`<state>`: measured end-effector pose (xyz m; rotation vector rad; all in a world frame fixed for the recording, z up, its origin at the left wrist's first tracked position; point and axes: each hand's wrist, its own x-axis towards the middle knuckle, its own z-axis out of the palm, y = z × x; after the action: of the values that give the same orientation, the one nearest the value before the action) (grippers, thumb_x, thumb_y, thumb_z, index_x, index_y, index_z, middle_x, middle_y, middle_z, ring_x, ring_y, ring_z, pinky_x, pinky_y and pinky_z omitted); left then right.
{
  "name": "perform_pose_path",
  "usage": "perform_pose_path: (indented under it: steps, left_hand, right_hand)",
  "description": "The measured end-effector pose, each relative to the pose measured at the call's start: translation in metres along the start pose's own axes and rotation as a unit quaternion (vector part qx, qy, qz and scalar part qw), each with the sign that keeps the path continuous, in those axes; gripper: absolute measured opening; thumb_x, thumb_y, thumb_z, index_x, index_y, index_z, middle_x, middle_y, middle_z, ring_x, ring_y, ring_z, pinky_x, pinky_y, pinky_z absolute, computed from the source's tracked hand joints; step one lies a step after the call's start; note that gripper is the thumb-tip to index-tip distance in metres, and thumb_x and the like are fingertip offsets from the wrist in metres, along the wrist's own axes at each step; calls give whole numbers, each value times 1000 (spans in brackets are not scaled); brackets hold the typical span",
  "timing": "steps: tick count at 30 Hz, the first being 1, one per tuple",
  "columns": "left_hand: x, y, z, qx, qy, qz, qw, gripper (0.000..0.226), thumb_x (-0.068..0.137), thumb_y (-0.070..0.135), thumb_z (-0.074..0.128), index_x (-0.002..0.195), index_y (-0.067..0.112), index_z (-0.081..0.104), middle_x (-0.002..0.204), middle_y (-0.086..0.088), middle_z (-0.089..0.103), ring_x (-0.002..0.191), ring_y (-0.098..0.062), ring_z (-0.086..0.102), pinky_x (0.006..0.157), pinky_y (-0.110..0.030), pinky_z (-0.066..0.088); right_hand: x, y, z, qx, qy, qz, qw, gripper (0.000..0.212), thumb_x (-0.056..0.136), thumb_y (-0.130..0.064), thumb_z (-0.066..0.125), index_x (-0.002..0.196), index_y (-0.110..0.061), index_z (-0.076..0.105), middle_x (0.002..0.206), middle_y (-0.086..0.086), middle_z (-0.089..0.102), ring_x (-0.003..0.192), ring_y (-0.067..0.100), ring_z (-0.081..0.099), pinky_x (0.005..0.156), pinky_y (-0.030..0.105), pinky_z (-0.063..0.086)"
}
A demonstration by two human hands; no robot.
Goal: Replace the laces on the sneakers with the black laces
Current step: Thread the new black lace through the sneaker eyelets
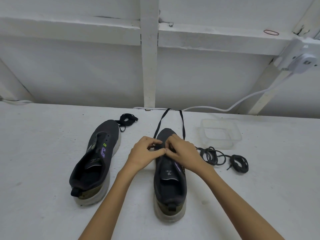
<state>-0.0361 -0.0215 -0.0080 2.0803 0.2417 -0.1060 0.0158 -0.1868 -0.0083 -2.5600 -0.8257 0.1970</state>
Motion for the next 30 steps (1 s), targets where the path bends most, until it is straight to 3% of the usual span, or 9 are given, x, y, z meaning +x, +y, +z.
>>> perform_pose_path:
  steps: [4, 7, 10, 15, 19, 23, 26, 30]
  left_hand:
    - [-3, -1, -3, -12, 11, -3, 1000, 43, 59, 58, 61, 99, 44, 68, 113, 18, 61, 111, -3, 56, 101, -34, 45]
    - [-3, 1, -2, 19, 9, 4, 1000, 40, 70, 46, 61, 109, 41, 66, 120, 18, 58, 116, -5, 52, 98, -33, 44]
    - [0, 6, 0, 50, 0, 33, 998, 48, 69, 41, 56, 117, 37, 64, 121, 19, 53, 115, -7, 48, 89, -33, 45]
    - [11, 23, 11, 172, 0, 69, 983, 28, 78, 31, 65, 107, 30, 62, 104, 11, 57, 101, -13, 49, 84, -32, 45]
    - [17, 27, 10, 206, -6, 87, 975, 16, 80, 29, 64, 96, 30, 60, 93, 10, 55, 91, -14, 51, 73, -30, 41]
    - [16, 26, 7, 203, -9, 107, 973, 8, 87, 31, 61, 94, 29, 59, 95, 9, 56, 90, -12, 51, 73, -29, 40]
    - [13, 24, 11, 209, -5, 112, 972, 9, 87, 32, 60, 96, 30, 61, 100, 10, 54, 96, -11, 48, 75, -28, 39]
    - [11, 25, 14, 226, -5, 96, 969, 17, 83, 34, 64, 100, 33, 65, 107, 10, 52, 105, -10, 45, 80, -28, 42]
  right_hand:
    - [2, 10, -7, 181, -25, 61, 981, 6, 94, -24, 54, 88, -25, 53, 80, -11, 56, 68, 7, 51, 65, 29, 42]
    - [4, 8, -10, 353, -7, 143, 925, 13, 100, -22, 50, 88, -17, 53, 74, -6, 51, 57, 5, 44, 55, 20, 38]
    - [5, 5, -12, 437, 16, 206, 876, 13, 100, -19, 46, 93, -11, 51, 74, 0, 49, 49, 8, 45, 49, 20, 37]
    - [-1, 11, -18, 460, 27, 172, 871, 11, 97, -18, 58, 94, -6, 59, 79, 4, 59, 51, 11, 54, 50, 19, 43]
    - [-16, 27, -28, 428, 25, 151, 891, 11, 84, -4, 73, 94, -3, 70, 76, 9, 69, 62, 13, 64, 64, 20, 51]
    - [-24, 33, -24, 400, 28, 147, 904, 11, 79, 2, 75, 88, -3, 75, 72, 10, 72, 63, 13, 65, 70, 27, 53]
    - [-21, 29, -18, 408, 57, 148, 899, 10, 79, 6, 73, 85, -1, 75, 71, 10, 72, 59, 12, 62, 63, 22, 52]
    - [-17, 21, -13, 348, 73, 157, 921, 17, 76, 4, 74, 74, -13, 75, 70, 4, 72, 59, 6, 63, 60, 18, 52]
